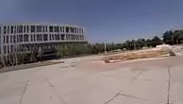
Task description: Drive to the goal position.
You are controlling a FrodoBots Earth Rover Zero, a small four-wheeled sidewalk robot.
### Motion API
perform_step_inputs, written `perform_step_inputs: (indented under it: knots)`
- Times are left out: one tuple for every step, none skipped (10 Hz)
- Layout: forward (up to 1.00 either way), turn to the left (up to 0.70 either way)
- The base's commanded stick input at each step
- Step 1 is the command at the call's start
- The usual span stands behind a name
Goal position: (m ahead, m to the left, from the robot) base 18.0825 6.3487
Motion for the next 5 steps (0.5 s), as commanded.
perform_step_inputs:
  knots:
    - [0.7, 0.0]
    - [0.7, 0.0]
    - [0.7, 0.0]
    - [0.7, 0.0]
    - [0.7, 0.0]
